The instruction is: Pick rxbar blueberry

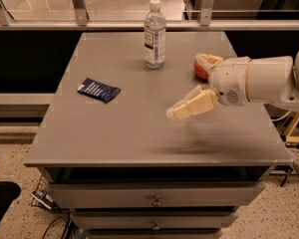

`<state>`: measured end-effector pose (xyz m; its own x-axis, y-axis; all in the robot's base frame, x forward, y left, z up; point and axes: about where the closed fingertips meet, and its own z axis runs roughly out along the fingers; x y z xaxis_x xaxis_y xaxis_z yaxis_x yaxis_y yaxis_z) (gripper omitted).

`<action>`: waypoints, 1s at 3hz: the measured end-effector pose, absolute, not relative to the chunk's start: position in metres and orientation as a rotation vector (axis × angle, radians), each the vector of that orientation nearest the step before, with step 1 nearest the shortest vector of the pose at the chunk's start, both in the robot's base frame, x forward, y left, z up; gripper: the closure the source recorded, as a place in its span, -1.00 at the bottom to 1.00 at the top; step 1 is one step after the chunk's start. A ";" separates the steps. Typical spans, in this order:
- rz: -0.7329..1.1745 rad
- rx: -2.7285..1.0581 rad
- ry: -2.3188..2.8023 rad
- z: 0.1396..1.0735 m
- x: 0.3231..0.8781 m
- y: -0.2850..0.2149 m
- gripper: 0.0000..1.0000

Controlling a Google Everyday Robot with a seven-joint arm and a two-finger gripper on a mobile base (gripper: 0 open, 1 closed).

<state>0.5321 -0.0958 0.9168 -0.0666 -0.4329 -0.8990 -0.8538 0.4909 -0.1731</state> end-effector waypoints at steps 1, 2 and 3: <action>0.502 -1.110 1.690 0.916 0.532 -0.096 -1.00; 0.524 -1.109 1.673 0.916 0.539 -0.082 -1.00; 0.559 -1.125 1.641 0.913 0.560 -0.047 -1.00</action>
Offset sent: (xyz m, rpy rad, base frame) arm 0.0176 0.0268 -0.0020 0.0443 -0.0033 0.0235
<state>0.5596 -0.0466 0.9130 -0.0381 -0.3998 -0.9158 -0.8757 0.4548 -0.1621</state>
